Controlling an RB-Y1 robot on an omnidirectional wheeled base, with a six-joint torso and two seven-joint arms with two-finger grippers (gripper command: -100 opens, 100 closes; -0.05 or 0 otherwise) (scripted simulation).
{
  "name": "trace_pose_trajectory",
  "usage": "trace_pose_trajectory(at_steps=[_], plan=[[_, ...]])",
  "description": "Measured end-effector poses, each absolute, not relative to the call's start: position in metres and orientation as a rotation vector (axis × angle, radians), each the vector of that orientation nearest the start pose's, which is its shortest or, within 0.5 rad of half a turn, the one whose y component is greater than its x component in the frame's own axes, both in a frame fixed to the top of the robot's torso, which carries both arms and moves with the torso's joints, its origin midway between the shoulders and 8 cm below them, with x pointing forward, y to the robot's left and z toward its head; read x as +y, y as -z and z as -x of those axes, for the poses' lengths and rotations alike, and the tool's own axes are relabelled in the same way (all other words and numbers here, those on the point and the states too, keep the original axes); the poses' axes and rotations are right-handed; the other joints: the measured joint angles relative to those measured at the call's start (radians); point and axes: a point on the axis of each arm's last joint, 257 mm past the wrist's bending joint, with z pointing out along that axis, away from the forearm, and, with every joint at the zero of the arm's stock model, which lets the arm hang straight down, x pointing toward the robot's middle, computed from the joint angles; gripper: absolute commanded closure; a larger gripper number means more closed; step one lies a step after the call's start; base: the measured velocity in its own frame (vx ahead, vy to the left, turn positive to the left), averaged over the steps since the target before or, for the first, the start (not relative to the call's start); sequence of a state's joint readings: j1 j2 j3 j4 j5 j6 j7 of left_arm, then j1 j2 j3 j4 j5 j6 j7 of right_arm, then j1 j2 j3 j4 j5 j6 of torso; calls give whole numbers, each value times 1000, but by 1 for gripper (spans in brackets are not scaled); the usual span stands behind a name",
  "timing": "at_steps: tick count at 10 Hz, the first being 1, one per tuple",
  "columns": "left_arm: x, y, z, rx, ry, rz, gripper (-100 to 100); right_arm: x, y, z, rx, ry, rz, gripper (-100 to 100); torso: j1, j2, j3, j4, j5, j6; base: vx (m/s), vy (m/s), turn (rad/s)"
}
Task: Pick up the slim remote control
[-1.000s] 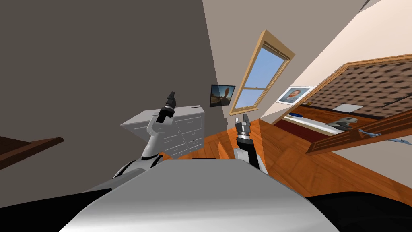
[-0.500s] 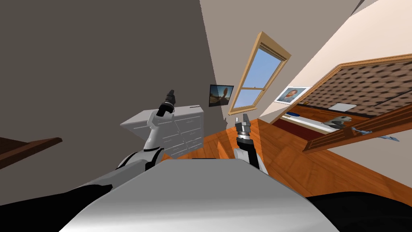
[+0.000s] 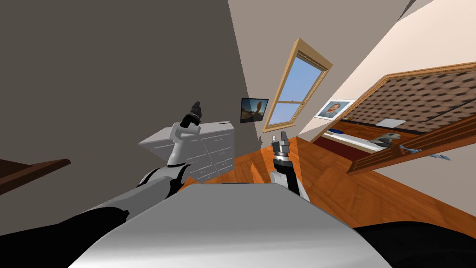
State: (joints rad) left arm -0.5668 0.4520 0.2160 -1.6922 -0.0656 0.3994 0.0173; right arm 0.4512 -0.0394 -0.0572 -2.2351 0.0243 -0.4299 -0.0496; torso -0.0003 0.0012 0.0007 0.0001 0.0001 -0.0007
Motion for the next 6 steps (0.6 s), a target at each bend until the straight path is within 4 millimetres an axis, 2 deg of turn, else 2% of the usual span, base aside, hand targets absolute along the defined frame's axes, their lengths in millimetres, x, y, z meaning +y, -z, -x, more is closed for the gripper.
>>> trace_pose_trajectory(at_steps=[6], plan=[[395,-146,-643,1007,856,907,-100,-293,-8,-366,685,-1273,-687,0,0,0,0,0,0,0,-17,-8,-14]])
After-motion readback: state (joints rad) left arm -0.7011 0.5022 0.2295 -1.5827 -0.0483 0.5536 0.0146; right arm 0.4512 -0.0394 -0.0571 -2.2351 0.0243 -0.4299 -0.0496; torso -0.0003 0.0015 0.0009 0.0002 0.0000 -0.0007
